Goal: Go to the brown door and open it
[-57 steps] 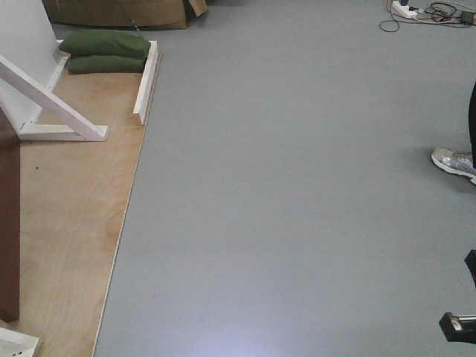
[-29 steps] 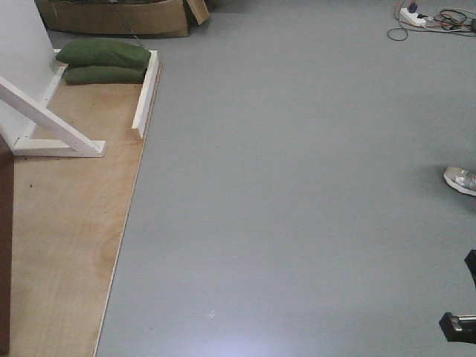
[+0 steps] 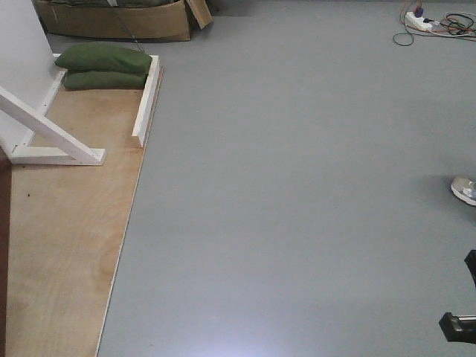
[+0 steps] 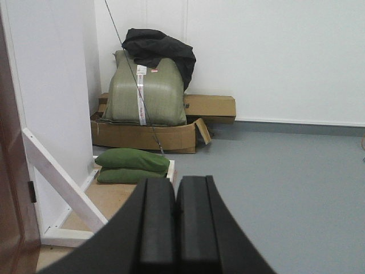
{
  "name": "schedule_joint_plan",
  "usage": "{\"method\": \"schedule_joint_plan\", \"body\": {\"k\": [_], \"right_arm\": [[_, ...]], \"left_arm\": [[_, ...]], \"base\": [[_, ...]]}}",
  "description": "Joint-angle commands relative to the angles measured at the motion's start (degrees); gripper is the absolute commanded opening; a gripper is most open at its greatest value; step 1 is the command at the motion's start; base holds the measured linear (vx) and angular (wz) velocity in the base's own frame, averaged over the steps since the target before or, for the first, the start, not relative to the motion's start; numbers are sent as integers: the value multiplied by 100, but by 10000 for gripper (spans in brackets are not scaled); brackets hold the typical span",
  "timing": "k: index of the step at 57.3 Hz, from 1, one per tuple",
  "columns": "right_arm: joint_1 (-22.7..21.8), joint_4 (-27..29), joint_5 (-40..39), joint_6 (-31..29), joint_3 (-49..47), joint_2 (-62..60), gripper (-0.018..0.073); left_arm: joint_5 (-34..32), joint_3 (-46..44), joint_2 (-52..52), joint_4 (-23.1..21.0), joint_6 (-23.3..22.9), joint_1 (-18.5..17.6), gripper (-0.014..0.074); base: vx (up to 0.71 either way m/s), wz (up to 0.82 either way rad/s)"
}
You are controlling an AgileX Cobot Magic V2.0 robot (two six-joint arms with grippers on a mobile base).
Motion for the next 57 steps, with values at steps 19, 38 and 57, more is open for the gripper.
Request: {"method": "schedule_joint_plan", "body": {"k": [19, 38, 57], "right_arm": [[-8, -4, -466, -32, 28, -62, 0], [-8, -4, -466, -32, 28, -62, 0], [-8, -4, -466, -32, 28, -62, 0]], "left_arm": [[-471, -143, -77, -15, -23, -2, -4], [-504, -143, -76, -15, -12, -2, -4], [-1374, -745, 251, -1257, -23, 28, -4]], "base": [[1, 0], [0, 0], [0, 0]]}}
